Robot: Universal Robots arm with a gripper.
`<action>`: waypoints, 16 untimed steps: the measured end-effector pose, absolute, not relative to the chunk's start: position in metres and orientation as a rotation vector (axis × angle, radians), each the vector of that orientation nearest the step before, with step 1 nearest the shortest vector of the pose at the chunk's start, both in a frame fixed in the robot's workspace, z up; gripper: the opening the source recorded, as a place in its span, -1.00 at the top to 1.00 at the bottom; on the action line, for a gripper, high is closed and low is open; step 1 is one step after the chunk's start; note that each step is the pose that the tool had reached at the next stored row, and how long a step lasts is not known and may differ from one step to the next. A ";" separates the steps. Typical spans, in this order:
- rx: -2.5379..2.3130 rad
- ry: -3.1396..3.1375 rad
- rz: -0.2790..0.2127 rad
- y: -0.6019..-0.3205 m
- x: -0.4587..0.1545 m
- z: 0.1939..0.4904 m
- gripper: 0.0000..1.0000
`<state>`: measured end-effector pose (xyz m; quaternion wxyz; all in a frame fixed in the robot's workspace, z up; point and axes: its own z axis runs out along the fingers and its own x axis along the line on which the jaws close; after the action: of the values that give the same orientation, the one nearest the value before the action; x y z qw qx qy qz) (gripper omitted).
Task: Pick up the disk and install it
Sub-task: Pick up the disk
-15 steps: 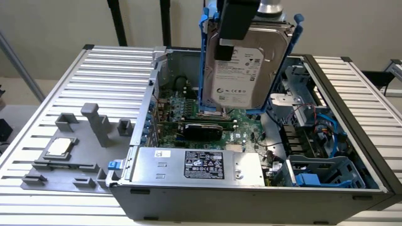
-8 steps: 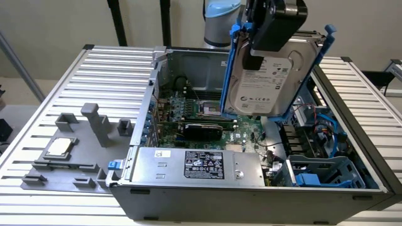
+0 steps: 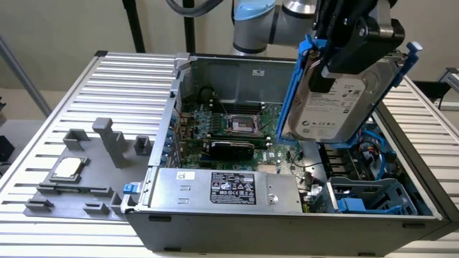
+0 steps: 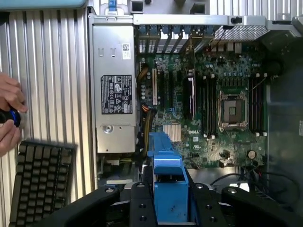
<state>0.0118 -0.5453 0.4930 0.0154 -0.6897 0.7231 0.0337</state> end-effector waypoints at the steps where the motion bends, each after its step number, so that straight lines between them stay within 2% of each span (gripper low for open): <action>1: -2.146 2.250 0.105 -0.547 0.016 0.492 0.35; 16: -2.146 2.250 0.105 -0.580 0.076 0.476 0.35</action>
<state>0.0757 -0.5798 0.4759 0.0154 -0.6897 0.7231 0.0338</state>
